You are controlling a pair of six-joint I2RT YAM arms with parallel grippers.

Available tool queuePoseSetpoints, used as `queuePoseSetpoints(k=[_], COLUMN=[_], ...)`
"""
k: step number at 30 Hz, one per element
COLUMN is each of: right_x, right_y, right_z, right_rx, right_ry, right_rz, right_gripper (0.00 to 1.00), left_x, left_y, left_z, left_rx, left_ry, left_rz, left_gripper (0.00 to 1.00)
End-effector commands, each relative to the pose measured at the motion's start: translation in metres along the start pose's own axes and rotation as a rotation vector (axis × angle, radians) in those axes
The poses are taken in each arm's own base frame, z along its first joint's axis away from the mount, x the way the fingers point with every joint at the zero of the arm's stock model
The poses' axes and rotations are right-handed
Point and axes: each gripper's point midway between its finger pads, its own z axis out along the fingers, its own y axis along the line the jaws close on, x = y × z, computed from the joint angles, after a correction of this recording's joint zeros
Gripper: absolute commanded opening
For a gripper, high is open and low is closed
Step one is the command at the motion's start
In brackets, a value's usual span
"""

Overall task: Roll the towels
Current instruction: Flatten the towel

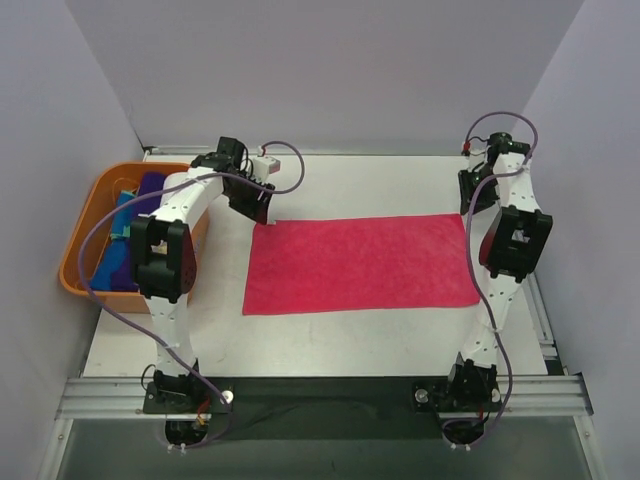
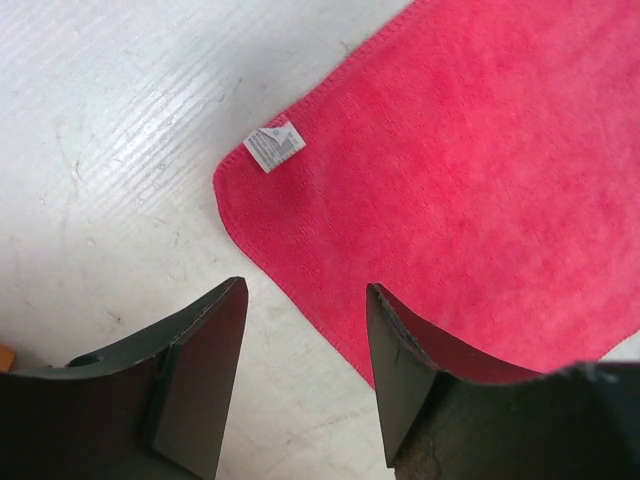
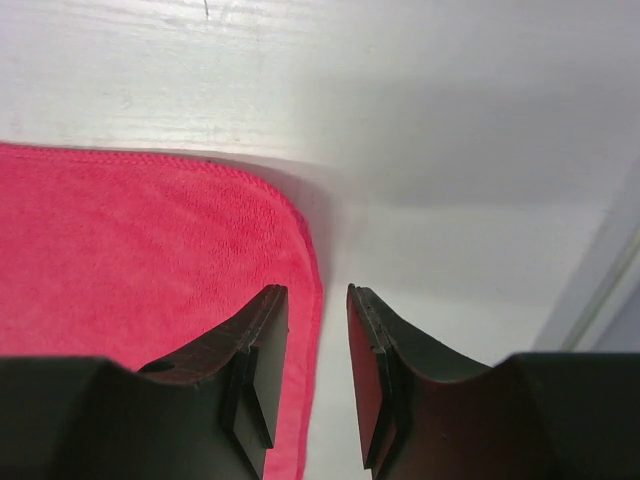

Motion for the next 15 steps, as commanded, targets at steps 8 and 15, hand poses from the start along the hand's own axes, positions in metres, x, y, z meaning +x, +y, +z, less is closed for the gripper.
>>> queuePoseSetpoints(k=[8,15], right_x=[-0.009,-0.015], right_y=[0.010,0.013], right_z=[0.029,0.040], right_rx=[0.004,0.027], right_ry=[0.019,0.017], right_rz=[-0.009,-0.024], right_gripper=[0.35,0.28], left_x=[-0.023,-0.020], left_y=[0.031,0.039], left_z=[0.019,0.030], left_rx=[-0.045,-0.049], left_ry=[-0.051,-0.041], left_rz=[-0.036,-0.053], left_gripper=[0.60,0.60])
